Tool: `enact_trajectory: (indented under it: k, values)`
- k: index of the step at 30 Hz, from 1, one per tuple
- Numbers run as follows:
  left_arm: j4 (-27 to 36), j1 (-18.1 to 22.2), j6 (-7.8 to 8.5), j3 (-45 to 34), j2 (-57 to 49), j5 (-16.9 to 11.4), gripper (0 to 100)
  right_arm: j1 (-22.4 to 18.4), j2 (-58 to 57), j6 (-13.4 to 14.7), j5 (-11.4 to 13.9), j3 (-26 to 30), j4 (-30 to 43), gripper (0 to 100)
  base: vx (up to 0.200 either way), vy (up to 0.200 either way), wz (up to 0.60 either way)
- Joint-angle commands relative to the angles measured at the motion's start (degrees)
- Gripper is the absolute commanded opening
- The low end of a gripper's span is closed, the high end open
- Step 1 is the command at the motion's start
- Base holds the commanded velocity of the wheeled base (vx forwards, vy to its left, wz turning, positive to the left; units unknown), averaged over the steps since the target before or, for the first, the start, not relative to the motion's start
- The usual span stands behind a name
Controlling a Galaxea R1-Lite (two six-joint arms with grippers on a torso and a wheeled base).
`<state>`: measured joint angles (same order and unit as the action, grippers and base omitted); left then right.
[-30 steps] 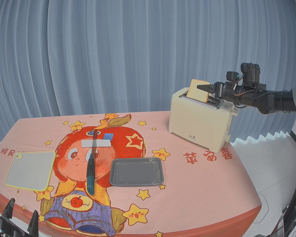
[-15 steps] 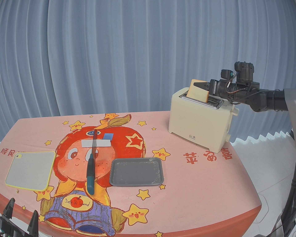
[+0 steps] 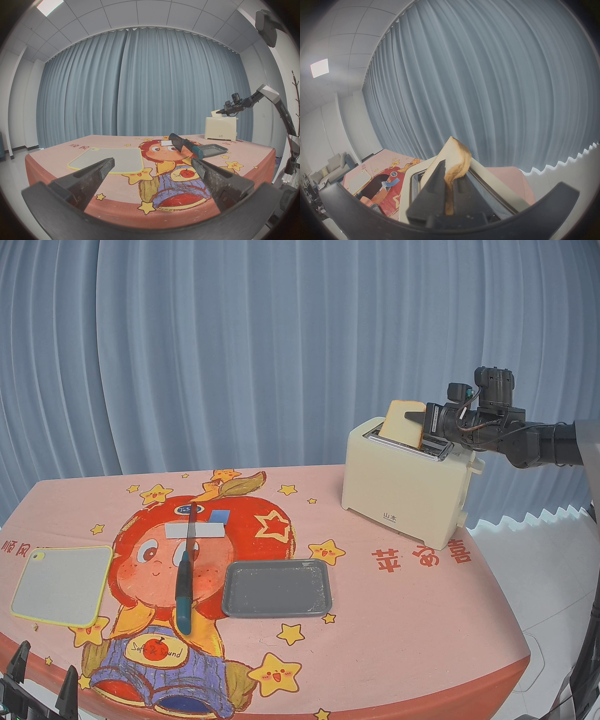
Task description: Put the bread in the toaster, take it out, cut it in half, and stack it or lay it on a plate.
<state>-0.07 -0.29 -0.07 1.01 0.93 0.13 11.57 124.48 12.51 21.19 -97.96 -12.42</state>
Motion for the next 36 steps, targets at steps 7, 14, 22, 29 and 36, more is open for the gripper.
enact_trajectory:
  k: [7, 14, 22, 29, 36]
  values:
    - [0.0, -0.1, -0.01, -1.0, -0.1, 0.0, 100, 0.8, -8.7, -0.1, -0.2, 6.5, -1.1, 0, 0.0, 0.0, 0.0]
    - [0.0, -0.1, -0.01, -1.0, -0.1, 0.0, 100, 1.7, -15.8, -0.5, -0.8, 11.6, -1.3, 0, 0.0, 0.0, 0.0]
    - [0.0, -0.1, -0.01, -1.0, -0.1, 0.0, 100, 3.2, -24.0, -0.3, -3.5, 19.2, -2.2, 0, 0.0, 0.0, 0.0]
    - [0.0, 0.0, -0.01, -1.0, -0.1, 0.0, 100, 5.7, -31.9, -0.3, -6.6, 37.1, -20.7, 0, 0.0, 0.0, 0.0]
    - [0.0, 0.0, -0.01, -1.0, -0.1, 0.0, 100, 9.2, -39.0, -0.1, -9.6, 54.5, -36.2, 0, 0.0, 0.0, 0.0]
